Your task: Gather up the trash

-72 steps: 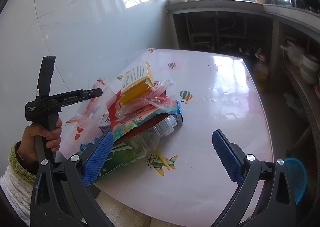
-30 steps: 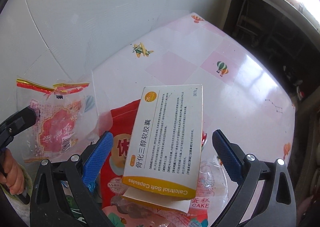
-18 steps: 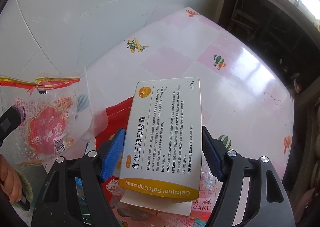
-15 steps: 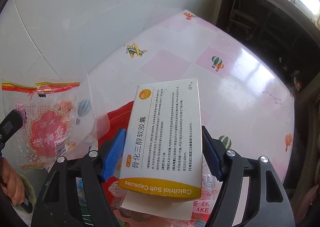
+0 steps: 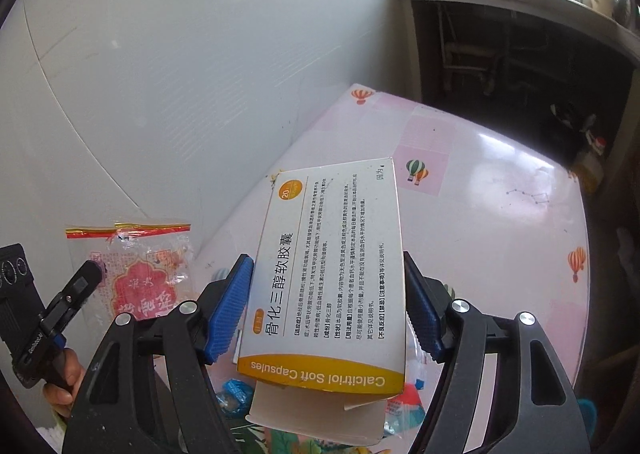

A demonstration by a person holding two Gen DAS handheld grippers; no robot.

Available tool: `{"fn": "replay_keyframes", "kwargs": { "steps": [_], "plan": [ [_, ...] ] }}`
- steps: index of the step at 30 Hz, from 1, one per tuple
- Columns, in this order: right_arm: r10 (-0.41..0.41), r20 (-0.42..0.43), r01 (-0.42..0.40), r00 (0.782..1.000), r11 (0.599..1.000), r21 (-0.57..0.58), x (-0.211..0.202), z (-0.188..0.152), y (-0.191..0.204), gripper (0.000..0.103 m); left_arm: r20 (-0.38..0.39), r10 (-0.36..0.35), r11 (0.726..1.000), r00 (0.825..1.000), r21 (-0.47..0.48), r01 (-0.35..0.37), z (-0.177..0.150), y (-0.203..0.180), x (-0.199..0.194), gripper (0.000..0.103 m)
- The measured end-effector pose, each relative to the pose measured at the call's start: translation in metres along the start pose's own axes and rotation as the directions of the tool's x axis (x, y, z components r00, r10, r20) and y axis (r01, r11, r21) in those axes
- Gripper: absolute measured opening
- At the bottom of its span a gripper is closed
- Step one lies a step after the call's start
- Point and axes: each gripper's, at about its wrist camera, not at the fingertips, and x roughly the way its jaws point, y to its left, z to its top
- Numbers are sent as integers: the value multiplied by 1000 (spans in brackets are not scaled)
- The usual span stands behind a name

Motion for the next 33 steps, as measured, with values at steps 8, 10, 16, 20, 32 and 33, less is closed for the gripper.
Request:
{"fn": "replay_keyframes", "kwargs": {
  "steps": [8,10,16,20,32,33],
  "plan": [
    [18,51,-20,999,999,30,-41,-16,-11,68,32,56,994,998,89,-58,9,-25,-4,5],
    [14,53,-16,998,999,35,-45,-18,-14,68,34,44,994,998,99,-47,11,-30,-5,5],
    [15,65,-19,998,998,63,-53,-25,-23,68,79,39,981,996,187,-53,18,-52,-15,5],
    [26,90,-34,996,996,87,-65,-33,-29,68,80,3,985,997,171,-17,22,-57,-22,5],
    [2,175,-46,985,968,247,-123,-99,-72,68,-29,-207,955,978,212,208,4,-134,-22,5],
    [-7,183,-43,983,962,270,-130,-108,-78,68,-51,-228,949,972,212,233,1,-143,-18,5]
  ]
}}
